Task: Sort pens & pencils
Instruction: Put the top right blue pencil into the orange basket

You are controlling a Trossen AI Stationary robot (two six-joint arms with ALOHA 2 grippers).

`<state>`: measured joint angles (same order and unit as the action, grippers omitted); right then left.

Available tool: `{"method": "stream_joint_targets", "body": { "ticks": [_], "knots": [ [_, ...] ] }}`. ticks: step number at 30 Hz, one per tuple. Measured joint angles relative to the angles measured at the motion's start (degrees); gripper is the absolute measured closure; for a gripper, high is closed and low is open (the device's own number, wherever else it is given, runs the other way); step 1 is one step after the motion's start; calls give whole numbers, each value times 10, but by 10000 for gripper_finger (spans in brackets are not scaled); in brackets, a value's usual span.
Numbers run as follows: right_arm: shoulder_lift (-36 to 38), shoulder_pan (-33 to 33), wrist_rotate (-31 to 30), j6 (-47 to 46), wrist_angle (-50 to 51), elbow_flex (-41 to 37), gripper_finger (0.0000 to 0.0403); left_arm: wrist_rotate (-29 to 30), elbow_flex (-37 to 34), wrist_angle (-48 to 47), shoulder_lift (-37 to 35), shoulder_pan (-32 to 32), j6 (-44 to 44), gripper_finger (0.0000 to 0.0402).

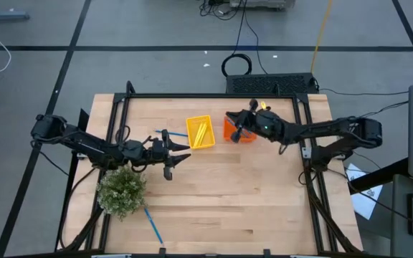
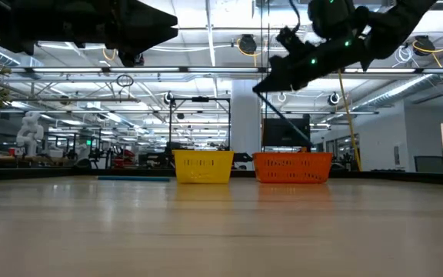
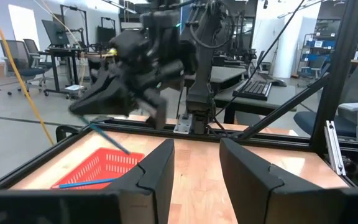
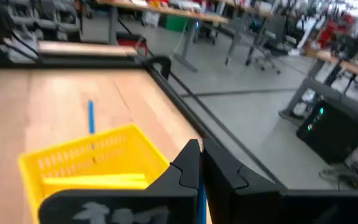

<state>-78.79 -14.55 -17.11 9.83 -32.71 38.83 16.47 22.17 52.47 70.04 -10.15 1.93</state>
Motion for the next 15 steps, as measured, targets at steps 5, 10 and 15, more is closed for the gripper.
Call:
{"method": "stream_joint_targets", "body": {
  "ticks": [5,10,15],
  "knots": [
    [-38,-20,12,-20,0,0,403,0,0,0,0,0,0,268],
    [-71,-24,9,-22,0,-1,403,0,0,0,0,0,0,268],
    [-80,-25,8,-31,10,-2,403,0,0,-5,0,0,0,268]
  ]
}}
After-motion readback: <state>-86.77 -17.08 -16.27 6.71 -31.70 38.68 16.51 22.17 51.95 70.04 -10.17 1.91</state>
